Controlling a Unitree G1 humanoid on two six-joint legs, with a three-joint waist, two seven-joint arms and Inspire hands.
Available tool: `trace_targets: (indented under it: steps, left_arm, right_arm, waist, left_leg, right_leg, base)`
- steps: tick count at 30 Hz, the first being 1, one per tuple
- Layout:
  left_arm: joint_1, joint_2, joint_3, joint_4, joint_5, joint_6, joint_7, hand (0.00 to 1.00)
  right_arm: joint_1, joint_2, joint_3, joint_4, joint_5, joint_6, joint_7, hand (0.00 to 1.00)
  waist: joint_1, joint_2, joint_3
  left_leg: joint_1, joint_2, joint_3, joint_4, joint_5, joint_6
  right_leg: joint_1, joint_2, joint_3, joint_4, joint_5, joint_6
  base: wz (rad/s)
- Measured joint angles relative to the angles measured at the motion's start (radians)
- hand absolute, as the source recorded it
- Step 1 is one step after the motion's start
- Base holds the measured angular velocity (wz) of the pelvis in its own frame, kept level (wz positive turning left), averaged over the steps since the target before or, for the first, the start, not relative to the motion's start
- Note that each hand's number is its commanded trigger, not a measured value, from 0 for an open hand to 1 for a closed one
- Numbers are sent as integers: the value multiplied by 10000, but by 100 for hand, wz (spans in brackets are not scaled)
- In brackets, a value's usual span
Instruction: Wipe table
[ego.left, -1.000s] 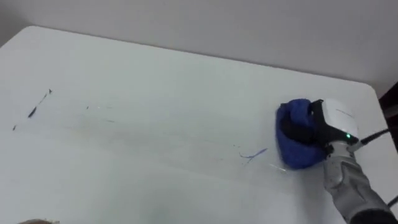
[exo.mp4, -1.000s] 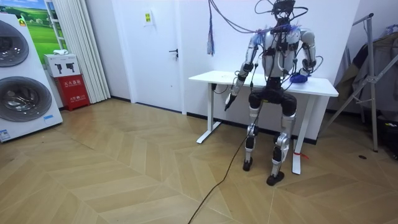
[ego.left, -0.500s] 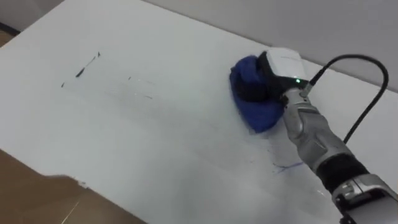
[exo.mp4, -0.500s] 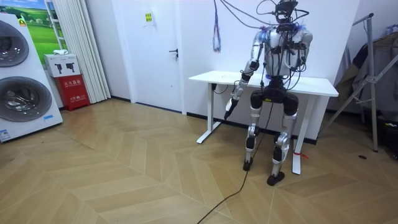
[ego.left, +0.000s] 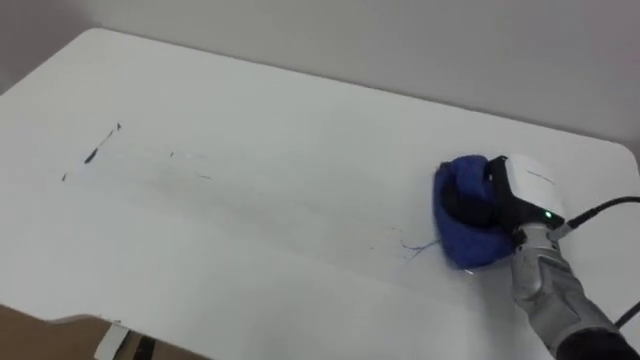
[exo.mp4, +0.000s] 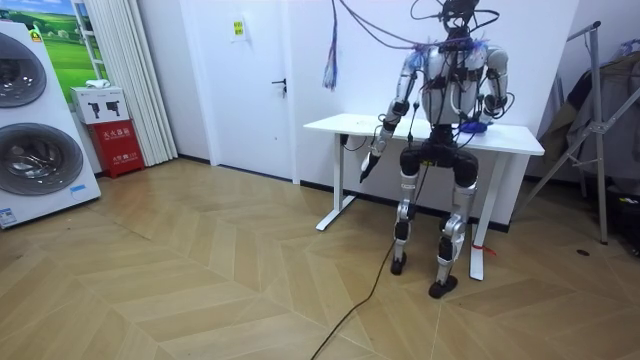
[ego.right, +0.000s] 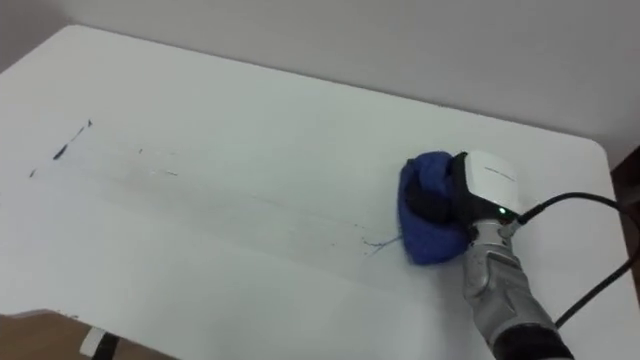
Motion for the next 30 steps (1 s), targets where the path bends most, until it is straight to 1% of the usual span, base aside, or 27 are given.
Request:
trace_targets:
  steps: [1, 2, 3, 4, 5, 6, 7, 8, 9, 10, 11, 12, 13, 14, 15, 16, 18, 19, 21, 22, 24, 25, 27, 28, 29, 30]
  left_arm:
    - [-2, -2, -58, 13, 4, 0, 14, 0]
    - [-46, 0, -198, 17, 45, 7, 81, 0]
    - [-90, -1, -254, 40, 52, 3, 95, 0]
    - [-109, 1, -259, 86, 52, 3, 108, 0]
    - [-128, 18, -342, 248, 46, 11, 148, 0]
    - [-201, 28, -479, 308, 28, 32, 175, 0]
    - [-199, 26, -542, 320, 11, 42, 178, 0]
    - [-162, 23, -713, 338, -5, 94, 179, 0]
    - [-159, 18, -858, 418, -80, 159, 178, 0]
    - [-168, 17, -913, 467, -136, 187, 178, 0]
    - [-147, 18, -1000, 503, -137, 223, 179, 0]
    - [-133, 12, -1022, 521, -133, 231, 179, 0]
    - [-108, -4, -1034, 525, -132, 234, 179, 0]
    - [-7, -13, -1027, 510, -133, 234, 182, 0]
    - [-7, -35, -1002, 447, -134, 227, 211, 0]
    - [-8, -59, -1000, 446, -132, 226, 271, 0]
    - [-84, -167, -957, 449, -134, 205, 397, 0]
    - [-92, -171, -956, 449, -134, 195, 397, 0]
    - [-231, -170, -920, 447, -143, 184, 397, 0]
    - [-268, -170, -887, 435, -142, 183, 397, 0]
    - [-355, -160, -731, 413, -139, 163, 411, 0]
    - [-376, -160, -696, 413, -139, 160, 411, 0]
    - [-433, -132, -549, 410, -148, 88, 447, 0]
    - [-457, -122, -505, 412, -143, 68, 498, 0]
    - [-453, -142, -324, 443, -91, 64, 588, 0]
    - [-439, -144, -215, 464, -58, 64, 591, 0]
  right_arm:
    - [-91, 62, 61, -21, -19, 102, 71, 100]
    - [-197, 203, 193, -269, -97, 405, 221, 100]
    - [-305, 279, 475, -715, -154, 675, 444, 100]
    - [-357, 353, 648, -925, -171, 775, 607, 100]
    - [-390, 503, 1077, -1341, -241, 956, 824, 100]
    - [-393, 752, 1463, -1789, -307, 1102, 1033, 100]
    - [-392, 907, 1625, -1974, -373, 1153, 1123, 100]
    - [-399, 1229, 1957, -2242, -520, 1198, 1241, 100]
    - [-402, 1467, 2237, -2390, -531, 1194, 1253, 100]
    - [-403, 1597, 2350, -2385, -548, 1188, 1252, 100]
    - [-309, 1807, 2504, -2392, -560, 1129, 1241, 100]
    - [-267, 1873, 2553, -2394, -566, 1097, 1219, 100]
    - [-157, 1913, 2591, -2459, -577, 1031, 1188, 100]
    - [-66, 1892, 2594, -2479, -576, 878, 1182, 100]
    - [-17, 1907, 2594, -2477, -576, 718, 1172, 100]
    - [7, 1912, 2594, -2478, -575, 650, 1147, 100]
    - [206, 1887, 2589, -2479, -636, 363, 861, 100]
    - [271, 1888, 2582, -2480, -660, 285, 758, 100]
    - [454, 1875, 2581, -2476, -664, 5, 423, 100]
    - [502, 1857, 2581, -2476, -663, -63, 333, 100]
    - [766, 1815, 2524, -2475, -662, -340, -67, 100]
    - [843, 1805, 2498, -2475, -659, -401, -167, 100]
    - [1299, 1779, 2346, -2464, -578, -694, -800, 100]
    - [1438, 1761, 2332, -2465, -575, -793, -1007, 100]
    - [1753, 1623, 2293, -2472, -586, -1040, -1498, 100]
    - [1953, 1505, 2244, -2486, -578, -1194, -1758, 100]
  waist:
    - [22, -6, 6]
    - [174, -26, 24]
    - [316, -34, 47]
    - [348, -45, 59]
    - [451, -30, 88]
    - [473, -21, 95]
    - [480, -16, 98]
    - [505, 20, 121]
    - [578, 47, 141]
    - [616, 57, 150]
    - [647, 75, 161]
    - [632, 85, 156]
    - [599, 101, 150]
    - [553, 109, 156]
    - [452, 112, 154]
    - [438, 114, 154]
    - [370, 110, 151]
    - [344, 105, 147]
    - [195, 106, 148]
    - [174, 105, 147]
    - [118, 93, 139]
    - [85, 104, 135]
    - [-41, 158, 103]
    - [-60, 138, 75]
    - [-111, 124, 67]
    - [-125, 129, 63]
  left_leg:
    - [-11, 12, 50, -21, 10, -2]
    - [-58, 88, 195, -31, 11, -5]
    - [-116, 195, 367, -25, 6, -15]
    - [-130, 239, 435, -34, 13, -30]
    - [-143, 303, 511, -28, -4, -60]
    - [-148, 333, 523, -28, -20, -88]
    - [-128, 341, 536, -26, -16, -104]
    - [-94, 375, 599, -68, -30, -138]
    - [-56, 429, 698, -135, -43, -172]
    - [-32, 453, 729, -178, -49, -191]
    - [29, 487, 741, -259, -59, -219]
    - [70, 488, 729, -315, -54, -231]
    - [121, 492, 720, -361, -61, -253]
    - [174, 498, 718, -380, -72, -264]
    - [196, 500, 712, -385, -95, -271]
    - [204, 500, 718, -396, -103, -274]
    - [239, 479, 721, -458, -132, -262]
    - [243, 473, 722, -475, -133, -260]
    - [239, 451, 711, -481, -137, -252]
    - [237, 446, 704, -486, -137, -252]
    - [244, 402, 695, -500, -141, -247]
    - [252, 390, 687, -503, -143, -243]
    - [343, 350, 687, -573, -152, -223]
    - [371, 322, 690, -638, -142, -209]
    - [428, 276, 707, -712, -122, -192]
    - [450, 256, 705, -726, -118, -185]
  right_leg:
    - [-64, -1, 59, 22, 12, -14]
    - [-224, 38, 279, 49, 40, -39]
    - [-326, 127, 426, -32, 152, -78]
    - [-331, 181, 484, -73, 222, -113]
    - [-360, 231, 490, -153, 295, -186]
    - [-380, 278, 505, -209, 311, -194]
    - [-389, 287, 515, -217, 311, -194]
    - [-394, 312, 517, -223, 311, -194]
    - [-424, 334, 449, -222, 311, -195]
    - [-442, 341, 381, -222, 311, -195]
    - [-420, 348, 203, -225, 312, -196]
    - [-393, 348, 138, -228, 312, -196]
    - [-330, 348, -30, -229, 312, -196]
    - [-255, 356, -50, -231, 311, -196]
    - [-257, 354, -99, -232, 311, -194]
    - [-257, 351, -135, -232, 311, -194]
    - [-250, 330, -281, -246, 311, -194]
    - [-242, 325, -294, -248, 311, -194]
    - [-229, 313, -328, -256, 311, -194]
    - [-238, 312, -336, -264, 311, -194]
    - [-160, 310, -349, -405, 307, -187]
    - [-92, 303, -352, -416, 305, -184]
    - [-60, 288, -266, -465, 298, -173]
    - [-46, 279, -249, -526, 299, -170]
    - [-4, 248, -269, -572, 286, -146]
    - [34, 228, -261, -571, 279, -103]
  base:
    - [-36]
    - [-48]
    - [-49]
    - [-42]
    - [-19]
    - [-13]
    - [-5]
    - [-12]
    - [-17]
    - [-19]
    - [-9]
    - [0]
    - [7]
    - [8]
    - [0]
    - [0]
    - [0]
    - [0]
    - [5]
    - [4]
    - [4]
    - [7]
    - [3]
    - [0]
    - [0]
    - [5]
